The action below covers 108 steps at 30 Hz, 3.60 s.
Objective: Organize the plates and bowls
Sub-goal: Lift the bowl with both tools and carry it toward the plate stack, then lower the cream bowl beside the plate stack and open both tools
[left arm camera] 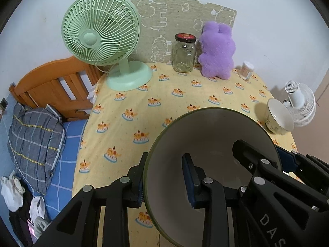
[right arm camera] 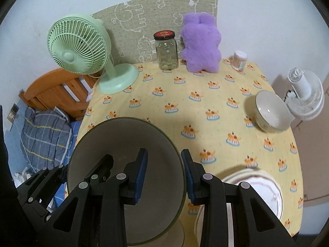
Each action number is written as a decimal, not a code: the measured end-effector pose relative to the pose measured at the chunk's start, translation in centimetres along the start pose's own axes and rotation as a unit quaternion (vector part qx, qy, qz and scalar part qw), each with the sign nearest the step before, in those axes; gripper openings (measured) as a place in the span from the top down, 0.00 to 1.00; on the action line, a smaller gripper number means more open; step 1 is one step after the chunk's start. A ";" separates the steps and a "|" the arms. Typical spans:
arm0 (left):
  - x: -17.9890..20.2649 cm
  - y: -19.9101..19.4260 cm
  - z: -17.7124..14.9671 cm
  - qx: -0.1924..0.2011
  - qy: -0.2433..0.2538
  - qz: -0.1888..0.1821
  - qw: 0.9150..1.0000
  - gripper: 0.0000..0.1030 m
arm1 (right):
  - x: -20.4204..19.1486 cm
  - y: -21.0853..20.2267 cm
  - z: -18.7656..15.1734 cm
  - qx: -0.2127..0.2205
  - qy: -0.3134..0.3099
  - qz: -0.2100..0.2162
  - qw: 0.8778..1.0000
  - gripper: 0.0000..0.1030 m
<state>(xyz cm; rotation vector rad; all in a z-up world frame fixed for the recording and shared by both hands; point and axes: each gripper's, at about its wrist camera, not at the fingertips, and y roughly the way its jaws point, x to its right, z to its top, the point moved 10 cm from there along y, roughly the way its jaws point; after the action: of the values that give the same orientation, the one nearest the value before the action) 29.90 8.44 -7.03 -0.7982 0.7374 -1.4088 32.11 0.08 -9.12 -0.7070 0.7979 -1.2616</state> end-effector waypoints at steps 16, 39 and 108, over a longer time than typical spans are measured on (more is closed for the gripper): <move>0.3 -0.8 -6.2 -0.025 0.027 -0.041 0.998 0.71 | 0.1 -1.4 -6.9 -0.016 0.035 -0.034 0.999 0.64; -0.6 0.7 -12.1 -0.074 0.028 -0.053 0.995 0.71 | -0.3 0.1 -12.9 -0.065 0.043 -0.051 0.996 0.64; 3.2 -1.1 -9.1 -0.049 0.003 -0.023 0.999 0.26 | 5.2 -1.5 -9.5 -0.037 0.018 -0.038 0.998 0.27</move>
<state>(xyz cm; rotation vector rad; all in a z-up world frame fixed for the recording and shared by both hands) 21.82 4.88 -11.02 -0.8926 0.8026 -1.4246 23.97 -5.54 -13.72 -0.7831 0.8567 -1.3224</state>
